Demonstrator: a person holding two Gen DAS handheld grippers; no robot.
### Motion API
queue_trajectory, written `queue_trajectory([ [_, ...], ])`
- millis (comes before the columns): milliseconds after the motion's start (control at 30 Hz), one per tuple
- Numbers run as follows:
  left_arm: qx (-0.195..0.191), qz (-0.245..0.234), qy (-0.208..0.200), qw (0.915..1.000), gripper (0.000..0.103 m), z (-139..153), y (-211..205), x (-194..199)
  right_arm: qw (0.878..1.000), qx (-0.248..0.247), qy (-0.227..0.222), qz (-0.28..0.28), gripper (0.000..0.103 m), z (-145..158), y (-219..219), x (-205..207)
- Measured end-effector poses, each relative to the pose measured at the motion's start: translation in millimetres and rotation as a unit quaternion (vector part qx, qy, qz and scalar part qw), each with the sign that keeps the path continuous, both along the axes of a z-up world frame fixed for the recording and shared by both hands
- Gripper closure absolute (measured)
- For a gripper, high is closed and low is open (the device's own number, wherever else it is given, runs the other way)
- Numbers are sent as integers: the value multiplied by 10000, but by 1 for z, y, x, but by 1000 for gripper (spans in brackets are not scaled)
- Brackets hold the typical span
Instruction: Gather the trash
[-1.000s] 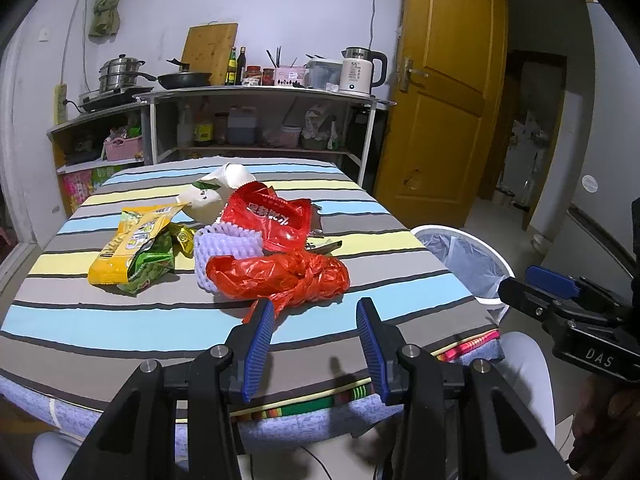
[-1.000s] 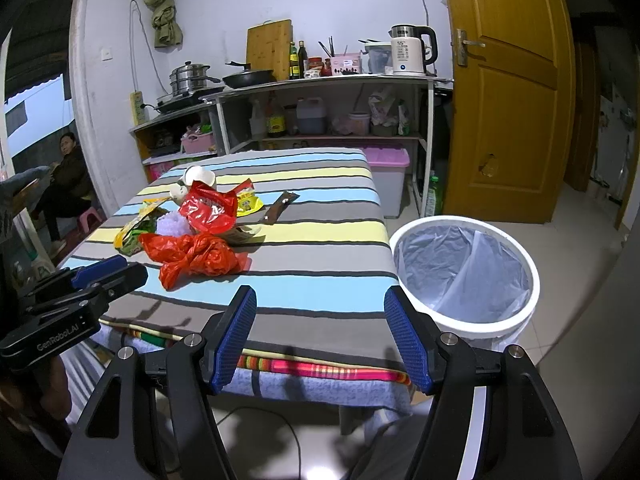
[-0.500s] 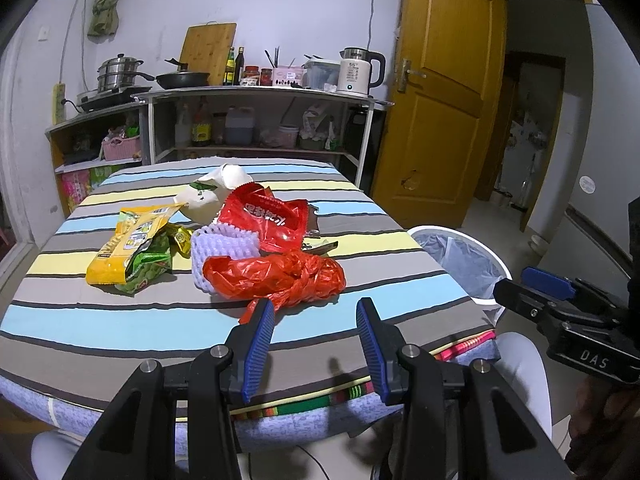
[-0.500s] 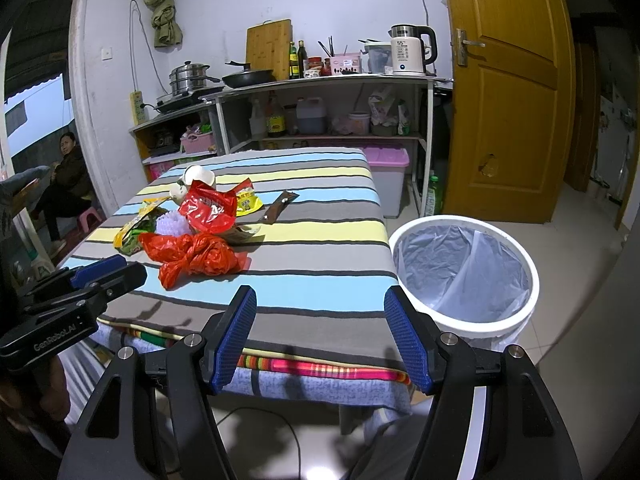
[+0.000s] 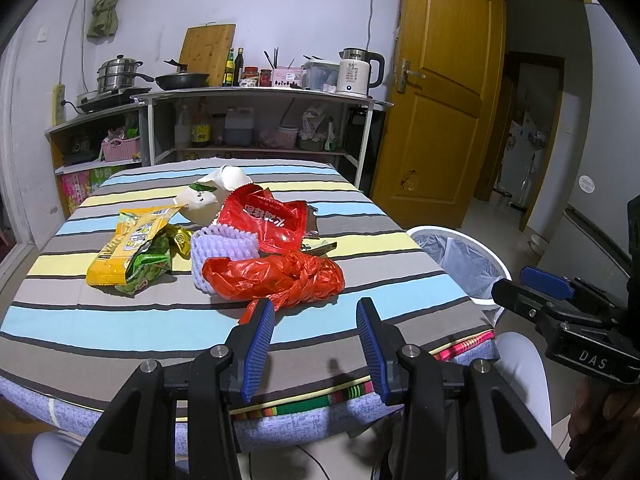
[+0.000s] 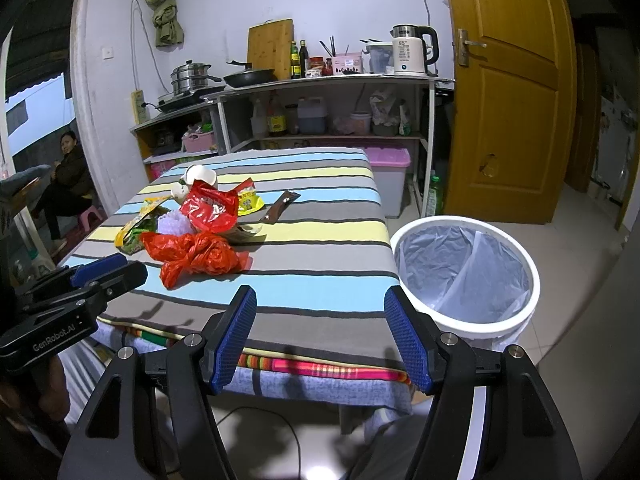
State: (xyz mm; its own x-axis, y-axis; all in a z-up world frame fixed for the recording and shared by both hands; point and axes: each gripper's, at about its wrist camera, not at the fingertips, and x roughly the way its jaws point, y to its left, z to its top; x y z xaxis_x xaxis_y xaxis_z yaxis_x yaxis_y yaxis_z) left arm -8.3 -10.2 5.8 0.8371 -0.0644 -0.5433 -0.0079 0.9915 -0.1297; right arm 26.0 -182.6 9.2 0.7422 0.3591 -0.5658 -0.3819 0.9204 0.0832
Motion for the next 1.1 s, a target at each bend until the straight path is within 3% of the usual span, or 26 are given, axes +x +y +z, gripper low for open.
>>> queue_trajectory([
  [1100,1,34,25,10000,61,2,0,1,10000,-41,32,53,36,-2,5,4],
])
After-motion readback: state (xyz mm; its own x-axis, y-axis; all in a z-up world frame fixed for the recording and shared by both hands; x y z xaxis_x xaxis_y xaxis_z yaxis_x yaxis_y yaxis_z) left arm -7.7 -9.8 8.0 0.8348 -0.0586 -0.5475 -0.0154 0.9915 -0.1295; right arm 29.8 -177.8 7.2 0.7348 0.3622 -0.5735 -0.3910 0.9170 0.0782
